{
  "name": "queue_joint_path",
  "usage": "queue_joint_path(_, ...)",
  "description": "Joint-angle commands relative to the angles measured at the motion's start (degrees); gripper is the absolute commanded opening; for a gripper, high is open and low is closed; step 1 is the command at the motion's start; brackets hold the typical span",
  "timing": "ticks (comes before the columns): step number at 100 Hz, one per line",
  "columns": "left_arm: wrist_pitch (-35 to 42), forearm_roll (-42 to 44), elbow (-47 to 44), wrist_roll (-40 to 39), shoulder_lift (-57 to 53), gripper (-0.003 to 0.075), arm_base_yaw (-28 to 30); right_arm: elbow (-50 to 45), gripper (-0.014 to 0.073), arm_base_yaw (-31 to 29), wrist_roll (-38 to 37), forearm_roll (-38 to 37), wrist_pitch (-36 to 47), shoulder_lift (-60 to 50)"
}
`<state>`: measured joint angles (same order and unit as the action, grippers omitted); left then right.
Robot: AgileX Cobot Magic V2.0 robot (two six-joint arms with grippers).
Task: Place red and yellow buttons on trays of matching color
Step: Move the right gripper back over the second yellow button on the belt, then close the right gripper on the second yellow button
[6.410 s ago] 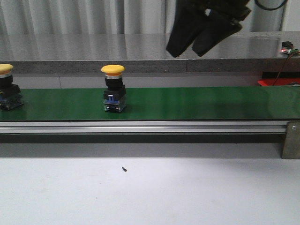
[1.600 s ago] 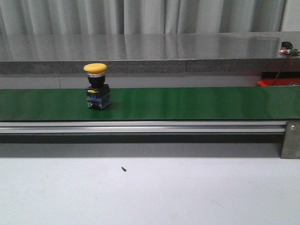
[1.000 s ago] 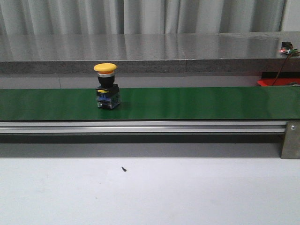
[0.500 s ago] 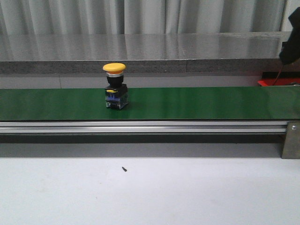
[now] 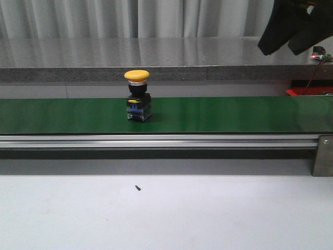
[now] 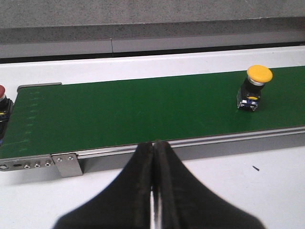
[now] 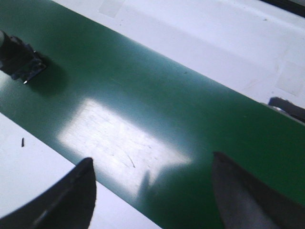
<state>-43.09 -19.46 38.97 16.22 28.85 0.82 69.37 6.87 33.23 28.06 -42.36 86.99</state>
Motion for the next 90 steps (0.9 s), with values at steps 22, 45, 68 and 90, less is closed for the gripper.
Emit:
queue_joint_path(22, 4.0, -1.5, 1.4, -0.2, 0.2, -0.002, -0.4, 9.3, 0.0518, 5.9, 5.4, -0.1, -2.6, 4.9)
queue_joint_path(45, 4.0, -1.5, 1.4, -0.2, 0.2, -0.002, -0.4, 12.6, 0.0518, 8.8, 8.7, -0.1, -3.1, 9.4)
queue_joint_path(68, 4.0, -1.5, 1.4, -0.2, 0.2, -0.002, -0.4, 15.3, 0.0518, 11.3, 11.1, 0.0, -3.3, 12.5)
queue_joint_path(90, 4.0, -1.5, 1.4, -0.2, 0.2, -0.002, -0.4, 17.4, 0.0518, 13.9, 12.3, 0.5, -2.4, 14.7)
